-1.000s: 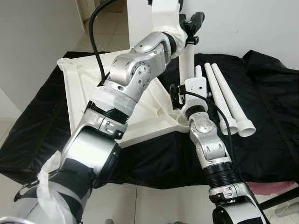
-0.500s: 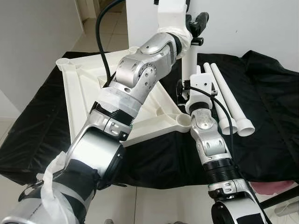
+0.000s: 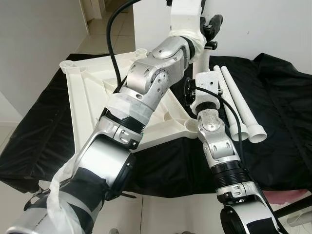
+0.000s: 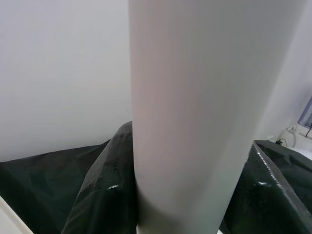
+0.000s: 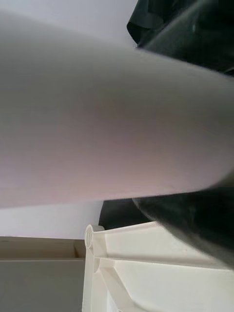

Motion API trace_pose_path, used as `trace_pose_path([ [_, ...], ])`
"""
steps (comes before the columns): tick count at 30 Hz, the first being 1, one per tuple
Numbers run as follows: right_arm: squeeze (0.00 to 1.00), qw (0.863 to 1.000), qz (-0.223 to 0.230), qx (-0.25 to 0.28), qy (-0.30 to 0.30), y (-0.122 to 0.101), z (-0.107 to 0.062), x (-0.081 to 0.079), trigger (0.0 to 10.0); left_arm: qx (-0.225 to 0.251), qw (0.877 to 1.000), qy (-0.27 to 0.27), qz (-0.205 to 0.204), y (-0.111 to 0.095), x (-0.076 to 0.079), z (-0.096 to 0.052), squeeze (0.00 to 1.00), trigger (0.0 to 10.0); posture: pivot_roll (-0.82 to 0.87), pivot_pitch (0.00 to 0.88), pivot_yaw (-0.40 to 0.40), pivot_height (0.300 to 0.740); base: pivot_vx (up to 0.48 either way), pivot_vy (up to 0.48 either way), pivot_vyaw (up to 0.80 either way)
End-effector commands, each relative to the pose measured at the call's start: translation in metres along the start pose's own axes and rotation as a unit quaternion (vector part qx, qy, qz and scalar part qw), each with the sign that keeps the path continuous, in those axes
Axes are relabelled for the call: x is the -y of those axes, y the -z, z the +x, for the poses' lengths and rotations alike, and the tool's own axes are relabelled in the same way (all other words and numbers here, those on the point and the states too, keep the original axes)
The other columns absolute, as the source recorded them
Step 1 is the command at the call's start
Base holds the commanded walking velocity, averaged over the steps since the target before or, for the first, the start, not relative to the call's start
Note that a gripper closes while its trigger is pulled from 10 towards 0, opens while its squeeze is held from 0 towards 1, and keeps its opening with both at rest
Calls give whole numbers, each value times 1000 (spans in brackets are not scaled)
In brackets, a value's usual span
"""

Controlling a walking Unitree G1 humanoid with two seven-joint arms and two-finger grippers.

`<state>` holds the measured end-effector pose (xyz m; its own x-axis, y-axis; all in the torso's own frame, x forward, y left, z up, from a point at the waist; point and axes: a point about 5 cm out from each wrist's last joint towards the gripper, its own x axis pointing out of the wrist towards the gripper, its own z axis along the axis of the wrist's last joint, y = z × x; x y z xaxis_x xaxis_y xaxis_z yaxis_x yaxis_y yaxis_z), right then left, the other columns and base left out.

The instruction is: Building children table

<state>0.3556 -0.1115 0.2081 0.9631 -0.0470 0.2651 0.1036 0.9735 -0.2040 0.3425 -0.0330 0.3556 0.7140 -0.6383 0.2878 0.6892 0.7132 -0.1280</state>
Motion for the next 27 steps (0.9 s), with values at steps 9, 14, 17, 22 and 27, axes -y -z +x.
trace_pose_path([
  [9,0,1000,10,-1,13,-1,6,2,9373,19,999,30,22,-13,7,1,0,10000,-71,0,25,740,0,0,0],
  [14,0,999,34,-11,31,-1,7,7,10000,33,997,71,8,-14,14,-2,1000,10000,-76,0,27,740,0,0,0],
  [17,0,998,40,-14,37,0,7,9,10000,34,997,75,12,-14,16,-3,1000,10000,-78,0,27,740,0,0,0],
  [22,0,998,48,-21,42,3,7,12,10000,56,994,96,6,-20,20,-5,0,10000,-78,0,29,740,0,0,0],
  [27,0,996,63,-24,52,4,6,16,10000,86,991,100,-11,-27,20,-7,0,10000,-81,0,30,740,0,0,0],
])
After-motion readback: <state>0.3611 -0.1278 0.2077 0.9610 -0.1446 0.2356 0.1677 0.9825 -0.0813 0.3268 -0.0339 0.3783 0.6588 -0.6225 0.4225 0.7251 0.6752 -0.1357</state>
